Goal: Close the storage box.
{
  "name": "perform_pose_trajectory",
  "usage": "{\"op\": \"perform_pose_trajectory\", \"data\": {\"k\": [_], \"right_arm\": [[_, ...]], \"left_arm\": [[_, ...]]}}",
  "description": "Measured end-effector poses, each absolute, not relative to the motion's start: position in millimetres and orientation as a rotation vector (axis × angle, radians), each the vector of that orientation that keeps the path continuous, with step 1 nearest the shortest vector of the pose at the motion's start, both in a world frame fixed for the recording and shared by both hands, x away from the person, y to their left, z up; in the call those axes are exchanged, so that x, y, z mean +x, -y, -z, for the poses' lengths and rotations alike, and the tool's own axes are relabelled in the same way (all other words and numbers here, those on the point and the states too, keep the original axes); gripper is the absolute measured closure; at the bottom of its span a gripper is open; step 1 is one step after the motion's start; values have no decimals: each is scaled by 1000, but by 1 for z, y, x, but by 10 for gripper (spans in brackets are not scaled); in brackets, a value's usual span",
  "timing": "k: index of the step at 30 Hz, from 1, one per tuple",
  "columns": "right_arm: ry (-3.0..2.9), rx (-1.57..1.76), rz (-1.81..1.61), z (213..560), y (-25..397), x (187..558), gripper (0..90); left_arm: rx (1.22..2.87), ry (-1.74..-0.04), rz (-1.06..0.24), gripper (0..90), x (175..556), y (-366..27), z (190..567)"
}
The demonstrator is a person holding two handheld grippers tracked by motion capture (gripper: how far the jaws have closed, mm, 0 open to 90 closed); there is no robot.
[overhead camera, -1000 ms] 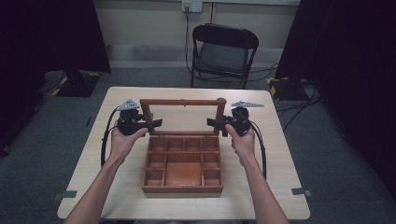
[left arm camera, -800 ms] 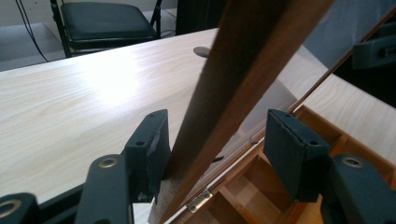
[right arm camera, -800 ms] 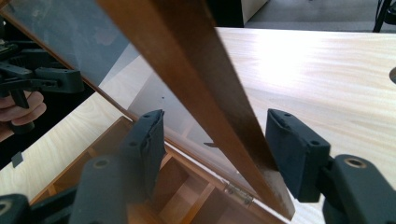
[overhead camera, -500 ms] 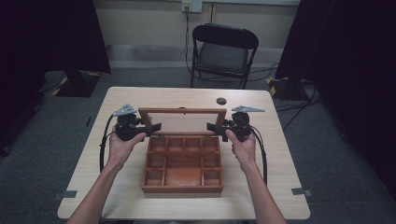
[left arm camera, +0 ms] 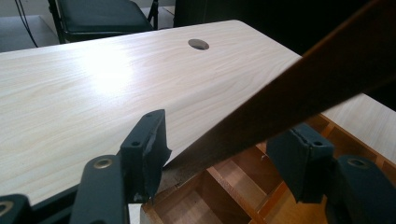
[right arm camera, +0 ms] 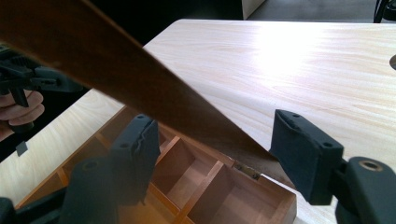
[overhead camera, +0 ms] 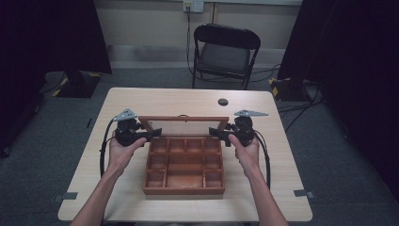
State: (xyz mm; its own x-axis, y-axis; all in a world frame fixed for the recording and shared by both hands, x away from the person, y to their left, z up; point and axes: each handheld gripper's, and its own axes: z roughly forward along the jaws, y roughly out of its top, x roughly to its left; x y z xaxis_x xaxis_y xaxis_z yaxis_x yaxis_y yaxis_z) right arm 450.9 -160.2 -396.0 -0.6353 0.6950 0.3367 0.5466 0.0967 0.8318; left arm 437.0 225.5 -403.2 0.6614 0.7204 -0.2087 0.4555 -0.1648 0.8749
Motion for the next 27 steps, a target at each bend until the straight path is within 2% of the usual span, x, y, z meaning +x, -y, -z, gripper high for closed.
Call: {"op": "perform_pose_trajectory", "data": {"k": [15, 18, 27], "right_arm": [[-2213, 1247, -1546, 395, 163, 435, 299], [-2219, 1274, -1548, 395, 163, 433, 245], [-2216, 1279, -1589, 400, 166, 426, 237]], "left_arm": [[1835, -927, -303, 346, 428, -224, 404], [1837, -924, -307, 337, 426, -224, 405], [1850, -919, -316, 325, 420, -223, 407]]}}
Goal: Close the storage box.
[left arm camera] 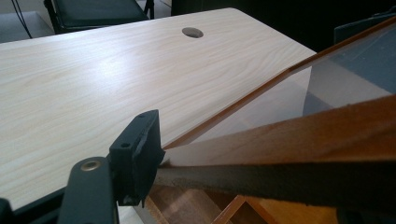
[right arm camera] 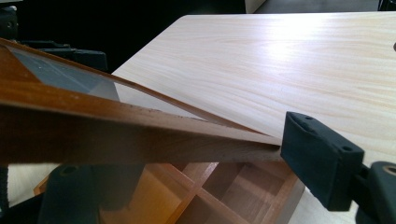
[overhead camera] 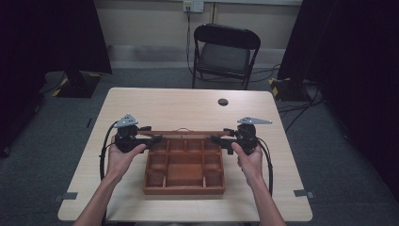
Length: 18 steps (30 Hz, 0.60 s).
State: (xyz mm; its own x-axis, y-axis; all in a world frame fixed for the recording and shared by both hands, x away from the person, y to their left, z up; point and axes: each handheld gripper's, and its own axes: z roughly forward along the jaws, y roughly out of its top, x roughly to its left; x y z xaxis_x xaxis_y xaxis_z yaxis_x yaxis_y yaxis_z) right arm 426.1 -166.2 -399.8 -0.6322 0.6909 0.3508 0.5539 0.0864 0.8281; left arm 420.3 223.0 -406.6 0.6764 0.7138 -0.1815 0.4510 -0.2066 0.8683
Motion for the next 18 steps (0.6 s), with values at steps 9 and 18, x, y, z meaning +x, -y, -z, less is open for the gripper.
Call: {"op": "perform_pose_trajectory", "data": {"k": [9, 18], "right_arm": [[-2219, 1274, -1577, 402, 167, 419, 239], [-2229, 1288, -1599, 410, 170, 411, 239]], "left_arm": [[1861, -913, -314, 289, 415, -221, 409], [1858, -921, -336, 236, 404, -224, 411]]}}
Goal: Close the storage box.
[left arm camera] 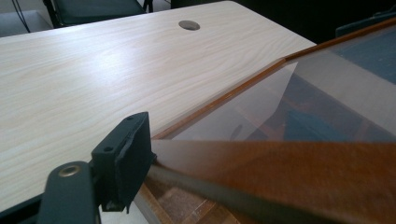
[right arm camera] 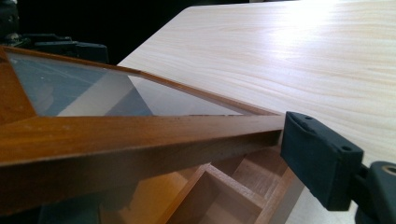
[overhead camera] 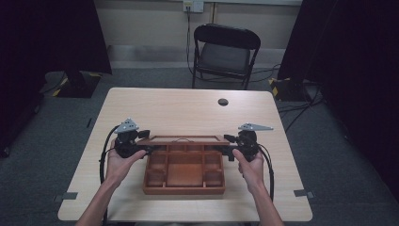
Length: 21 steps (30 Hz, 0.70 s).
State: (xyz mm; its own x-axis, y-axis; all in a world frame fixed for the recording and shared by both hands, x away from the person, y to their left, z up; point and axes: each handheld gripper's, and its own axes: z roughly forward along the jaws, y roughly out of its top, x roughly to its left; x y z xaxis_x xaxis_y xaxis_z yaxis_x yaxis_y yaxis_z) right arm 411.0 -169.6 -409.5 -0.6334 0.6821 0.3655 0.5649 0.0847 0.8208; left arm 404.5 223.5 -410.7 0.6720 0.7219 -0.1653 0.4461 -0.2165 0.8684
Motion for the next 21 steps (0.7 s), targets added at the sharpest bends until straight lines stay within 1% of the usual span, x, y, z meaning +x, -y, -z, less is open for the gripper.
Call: {"op": "perform_pose_trajectory", "data": {"k": [7, 10, 11, 21], "right_arm": [[-2229, 1279, -1589, 409, 169, 408, 243], [-2232, 1282, -1590, 411, 170, 406, 242], [-2235, 1284, -1588, 411, 170, 406, 242], [-2226, 1258, -1574, 414, 169, 396, 253]], "left_arm": [[1840, -944, -343, 244, 397, -237, 415], [1838, -940, -360, 303, 395, -243, 417], [1826, -949, -357, 308, 394, -245, 418], [1841, -953, -323, 299, 399, -241, 423]]}}
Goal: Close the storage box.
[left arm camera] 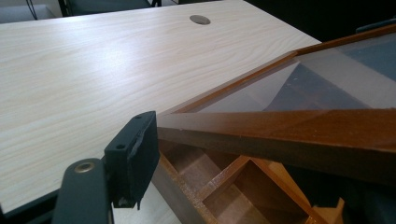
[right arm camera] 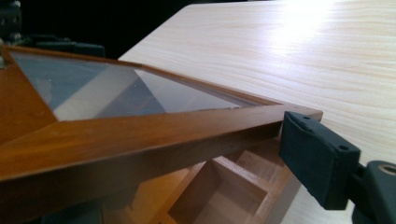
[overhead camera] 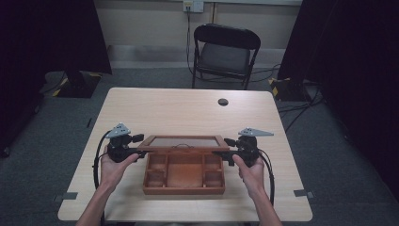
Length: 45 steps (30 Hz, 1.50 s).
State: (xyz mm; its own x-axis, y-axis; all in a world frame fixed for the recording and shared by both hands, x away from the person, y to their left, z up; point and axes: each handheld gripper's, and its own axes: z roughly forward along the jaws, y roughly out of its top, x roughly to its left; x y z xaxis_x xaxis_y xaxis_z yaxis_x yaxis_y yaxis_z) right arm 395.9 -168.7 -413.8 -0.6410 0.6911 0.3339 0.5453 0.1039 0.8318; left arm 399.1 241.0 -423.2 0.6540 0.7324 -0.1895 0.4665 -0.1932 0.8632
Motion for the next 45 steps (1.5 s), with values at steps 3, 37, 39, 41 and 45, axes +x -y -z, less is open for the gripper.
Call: {"op": "perform_pose_trajectory", "data": {"k": [3, 37, 39, 41, 45], "right_arm": [[-2220, 1262, -1587, 413, 170, 393, 261], [-2260, 1266, -1504, 440, 181, 369, 225], [-2255, 1274, -1502, 442, 182, 368, 218], [-2254, 1276, -1519, 444, 183, 367, 219], [-2258, 1282, -1505, 445, 186, 365, 221]], "left_arm": [[1876, -947, -340, 293, 401, -240, 422], [1885, -988, -327, 294, 375, -248, 446], [1896, -984, -336, 293, 375, -249, 447], [1895, -987, -337, 292, 374, -249, 448], [1901, -990, -342, 288, 372, -251, 450]]}}
